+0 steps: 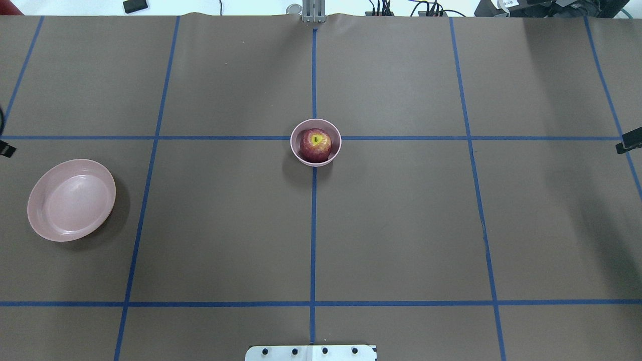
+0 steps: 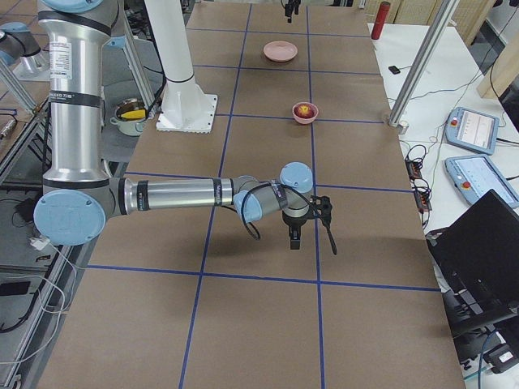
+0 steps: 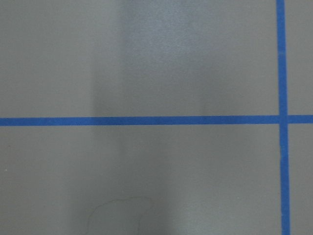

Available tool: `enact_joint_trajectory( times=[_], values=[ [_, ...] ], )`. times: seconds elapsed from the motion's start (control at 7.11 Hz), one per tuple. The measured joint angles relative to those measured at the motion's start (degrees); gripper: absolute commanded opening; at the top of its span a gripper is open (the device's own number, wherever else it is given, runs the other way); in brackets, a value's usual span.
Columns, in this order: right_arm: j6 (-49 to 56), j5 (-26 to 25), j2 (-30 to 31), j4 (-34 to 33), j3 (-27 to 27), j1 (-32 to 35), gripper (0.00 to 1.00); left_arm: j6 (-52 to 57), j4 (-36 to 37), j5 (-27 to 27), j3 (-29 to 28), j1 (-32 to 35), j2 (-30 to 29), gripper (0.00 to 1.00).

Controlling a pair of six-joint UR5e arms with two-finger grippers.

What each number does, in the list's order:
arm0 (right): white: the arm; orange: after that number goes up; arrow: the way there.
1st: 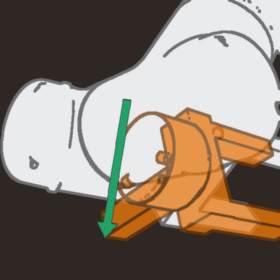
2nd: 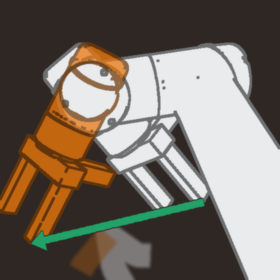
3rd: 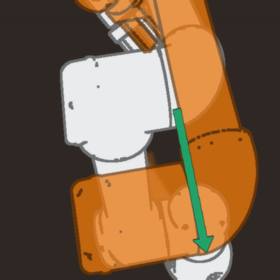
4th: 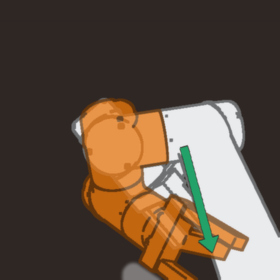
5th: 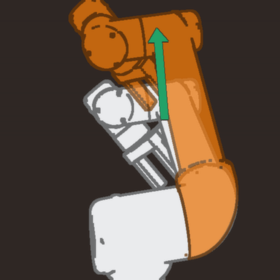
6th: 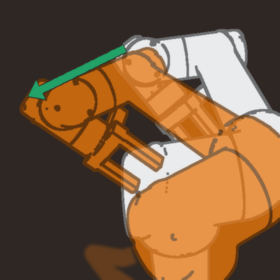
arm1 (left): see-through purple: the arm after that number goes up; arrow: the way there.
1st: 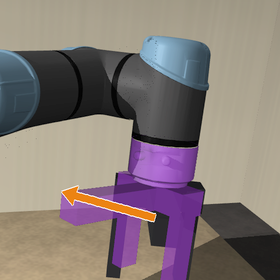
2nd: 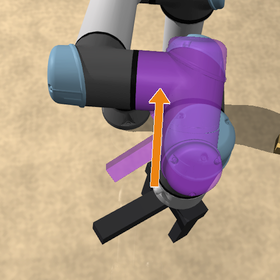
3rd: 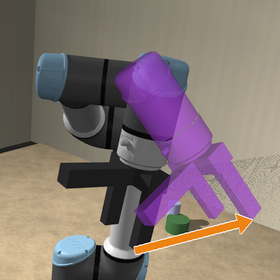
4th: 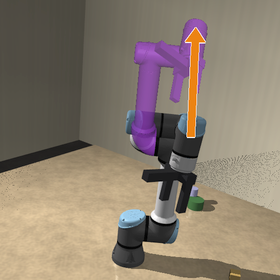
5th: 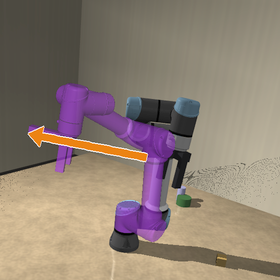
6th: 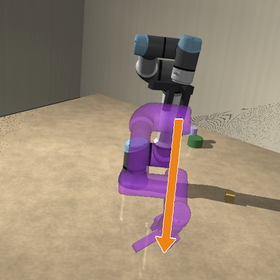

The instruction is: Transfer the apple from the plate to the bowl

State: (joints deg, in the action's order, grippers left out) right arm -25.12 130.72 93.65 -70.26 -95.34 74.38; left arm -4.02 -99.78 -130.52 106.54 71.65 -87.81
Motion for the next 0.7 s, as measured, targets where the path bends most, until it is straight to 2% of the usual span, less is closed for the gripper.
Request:
enact_joint_trajectory(
  times=[0.14,0.28,0.7],
  values=[
    [0.93,-0.02,0.43,0.02,-0.19,0.82,1.0,5.58,-0.04,-3.66,-2.84,3.93,1.18,0.98],
    [2.08,-0.03,0.85,0.11,-0.35,1.47,1.0,7.58,-0.05,-4.96,-3.8,5.66,2.01,0.98],
    [3.94,0.07,2.43,2.28,-0.45,2.5,1.0,8.15,0.01,-5.49,-4.36,7.12,2.79,0.98]
  ],
)
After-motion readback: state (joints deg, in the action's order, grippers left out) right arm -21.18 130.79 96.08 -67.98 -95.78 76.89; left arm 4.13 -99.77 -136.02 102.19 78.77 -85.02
